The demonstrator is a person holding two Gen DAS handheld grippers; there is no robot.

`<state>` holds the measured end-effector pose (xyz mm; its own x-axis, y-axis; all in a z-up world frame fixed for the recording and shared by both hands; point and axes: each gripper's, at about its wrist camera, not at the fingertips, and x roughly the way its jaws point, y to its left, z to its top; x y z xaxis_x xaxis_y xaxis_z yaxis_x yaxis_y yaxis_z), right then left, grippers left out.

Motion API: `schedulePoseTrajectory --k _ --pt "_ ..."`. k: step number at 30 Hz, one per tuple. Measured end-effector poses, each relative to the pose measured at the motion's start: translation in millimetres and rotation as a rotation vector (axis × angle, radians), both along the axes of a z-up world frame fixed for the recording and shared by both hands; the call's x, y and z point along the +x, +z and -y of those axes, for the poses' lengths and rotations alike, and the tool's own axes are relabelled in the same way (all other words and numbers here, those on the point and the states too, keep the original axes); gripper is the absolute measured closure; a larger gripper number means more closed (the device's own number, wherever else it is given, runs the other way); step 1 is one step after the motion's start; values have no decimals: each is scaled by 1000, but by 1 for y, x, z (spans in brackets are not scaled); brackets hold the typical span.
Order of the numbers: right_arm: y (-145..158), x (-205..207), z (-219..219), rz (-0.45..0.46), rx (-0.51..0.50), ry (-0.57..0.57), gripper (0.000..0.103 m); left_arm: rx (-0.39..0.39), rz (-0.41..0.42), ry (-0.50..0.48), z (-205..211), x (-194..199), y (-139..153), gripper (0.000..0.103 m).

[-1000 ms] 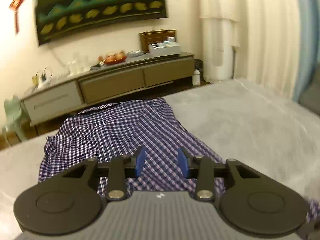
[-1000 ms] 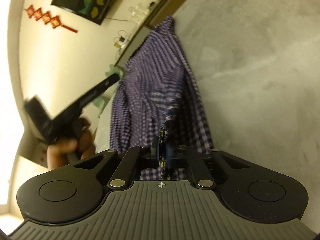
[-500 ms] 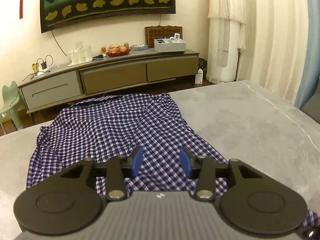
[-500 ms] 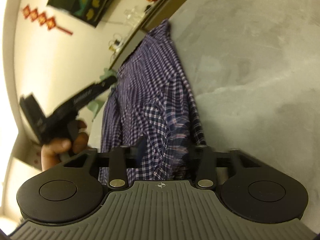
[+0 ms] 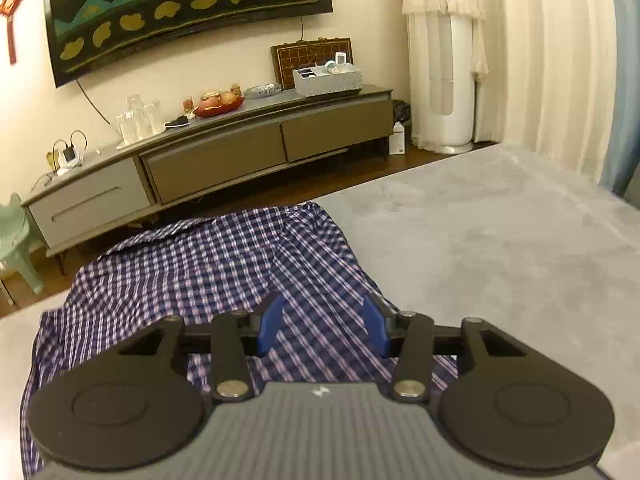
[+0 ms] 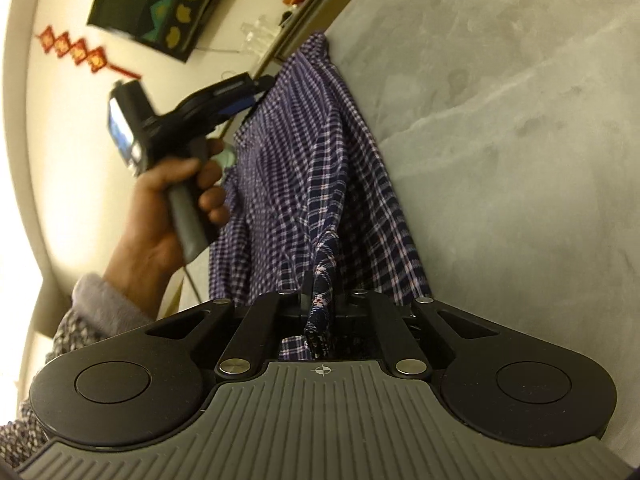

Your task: Fold clothes

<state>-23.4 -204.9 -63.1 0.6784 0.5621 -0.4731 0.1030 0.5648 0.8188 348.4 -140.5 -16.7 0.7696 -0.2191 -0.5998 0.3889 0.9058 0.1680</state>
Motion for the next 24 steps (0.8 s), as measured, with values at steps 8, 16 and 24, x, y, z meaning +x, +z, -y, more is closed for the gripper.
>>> schedulePoseTrajectory --k 8,16,24 --pt "-17 3 -1 -75 21 -14 100 50 -91 56 6 61 -35 67" --pt "-17 1 -8 -48 -26 -8 100 148 -55 -66 39 72 -46 101" --pt "4 -8 -23 26 -207 3 77 185 62 -13 37 46 -22 89"
